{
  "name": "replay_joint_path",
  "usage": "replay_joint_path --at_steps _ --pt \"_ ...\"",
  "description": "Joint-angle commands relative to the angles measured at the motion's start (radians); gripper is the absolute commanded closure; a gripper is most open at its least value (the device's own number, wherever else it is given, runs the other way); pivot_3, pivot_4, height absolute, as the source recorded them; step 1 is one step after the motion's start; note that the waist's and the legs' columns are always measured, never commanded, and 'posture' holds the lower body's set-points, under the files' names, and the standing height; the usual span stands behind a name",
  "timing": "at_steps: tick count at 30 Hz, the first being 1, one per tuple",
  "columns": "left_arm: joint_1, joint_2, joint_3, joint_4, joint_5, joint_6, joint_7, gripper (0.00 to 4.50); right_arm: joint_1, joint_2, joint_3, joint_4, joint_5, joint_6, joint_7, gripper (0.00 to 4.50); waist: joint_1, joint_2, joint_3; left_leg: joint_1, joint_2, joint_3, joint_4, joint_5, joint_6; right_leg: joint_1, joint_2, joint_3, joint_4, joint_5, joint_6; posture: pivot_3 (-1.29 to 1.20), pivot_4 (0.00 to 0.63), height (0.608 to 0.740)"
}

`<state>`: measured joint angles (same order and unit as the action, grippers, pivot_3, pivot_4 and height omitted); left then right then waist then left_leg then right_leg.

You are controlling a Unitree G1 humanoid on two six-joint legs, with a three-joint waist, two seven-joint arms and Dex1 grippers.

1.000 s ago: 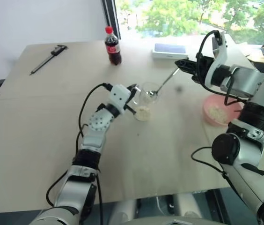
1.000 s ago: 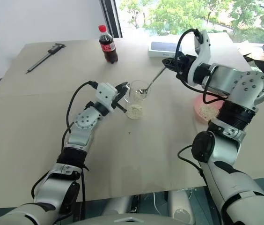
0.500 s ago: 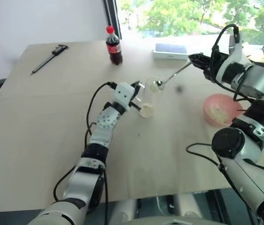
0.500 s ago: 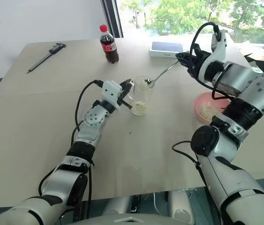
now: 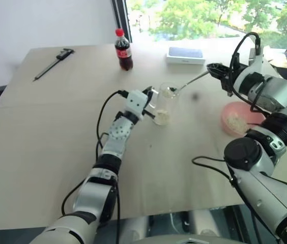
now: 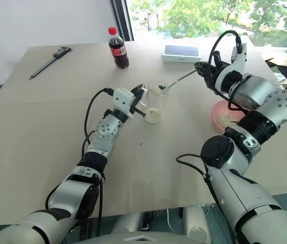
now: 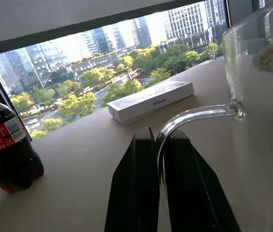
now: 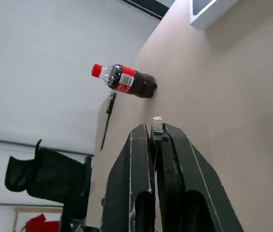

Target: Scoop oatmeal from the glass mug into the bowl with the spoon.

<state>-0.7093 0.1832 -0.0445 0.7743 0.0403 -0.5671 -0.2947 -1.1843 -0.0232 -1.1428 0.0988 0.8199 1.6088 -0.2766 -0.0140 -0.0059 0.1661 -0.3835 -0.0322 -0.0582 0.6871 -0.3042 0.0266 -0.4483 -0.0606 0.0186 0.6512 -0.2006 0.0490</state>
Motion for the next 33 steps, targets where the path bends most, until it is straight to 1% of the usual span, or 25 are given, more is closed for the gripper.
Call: replay_joint_path --at_steps 1,8,14,22,28,33 --pt "-0.037 -0.005 0.021 0.012 -0.001 -0.051 0.035 4.49 -0.014 0.009 -0.045 -0.027 0.044 0.006 -0.051 4.5 0.0 0.0 0.0 0.0 0.0 0.0 0.0 0.0 0.0 0.0 0.0 0.0 0.002 0.0 0.0 0.0 0.15 0.74" --pt "-0.053 -0.02 0.025 0.049 -0.011 -0.079 0.035 4.49 -0.019 0.052 -0.149 -0.049 0.11 0.006 -0.124 4.5 0.0 0.0 0.0 0.0 0.0 0.0 0.0 0.0 0.0 0.0 0.0 0.0 0.003 0.0 0.0 0.0 0.15 0.74" --pt "-0.061 -0.032 0.023 0.055 -0.032 -0.06 -0.008 4.49 -0.019 0.037 -0.155 -0.064 0.167 0.006 -0.126 4.5 0.0 0.0 0.0 -0.001 0.0 0.0 0.0 0.0 0.0 0.0 0.0 0.0 0.003 0.0 0.0 0.0 0.15 0.74" --pt "-0.064 -0.028 0.025 0.07 -0.031 -0.06 -0.014 4.49 0.0 0.001 -0.159 -0.057 0.252 0.006 -0.14 4.5 -0.002 0.0 0.0 -0.001 0.0 0.0 0.0 0.0 0.001 0.0 0.001 0.0 0.003 0.0 0.0 0.0 0.15 0.74" --pt "-0.073 -0.022 0.028 0.085 -0.032 -0.058 -0.018 4.49 0.016 -0.016 -0.169 -0.056 0.32 -0.006 -0.177 4.5 -0.002 0.0 0.0 0.0 0.0 0.0 0.0 0.0 0.001 0.0 0.001 0.0 0.003 0.0 0.0 0.0 0.15 0.74" --pt "-0.086 -0.013 0.032 0.117 -0.034 -0.064 -0.021 4.49 0.055 -0.025 -0.157 -0.071 0.43 -0.06 -0.253 4.5 -0.002 0.0 0.0 0.0 0.0 0.001 0.0 0.0 0.002 0.0 0.001 0.0 0.003 0.0 0.0 0.0 0.15 0.74"
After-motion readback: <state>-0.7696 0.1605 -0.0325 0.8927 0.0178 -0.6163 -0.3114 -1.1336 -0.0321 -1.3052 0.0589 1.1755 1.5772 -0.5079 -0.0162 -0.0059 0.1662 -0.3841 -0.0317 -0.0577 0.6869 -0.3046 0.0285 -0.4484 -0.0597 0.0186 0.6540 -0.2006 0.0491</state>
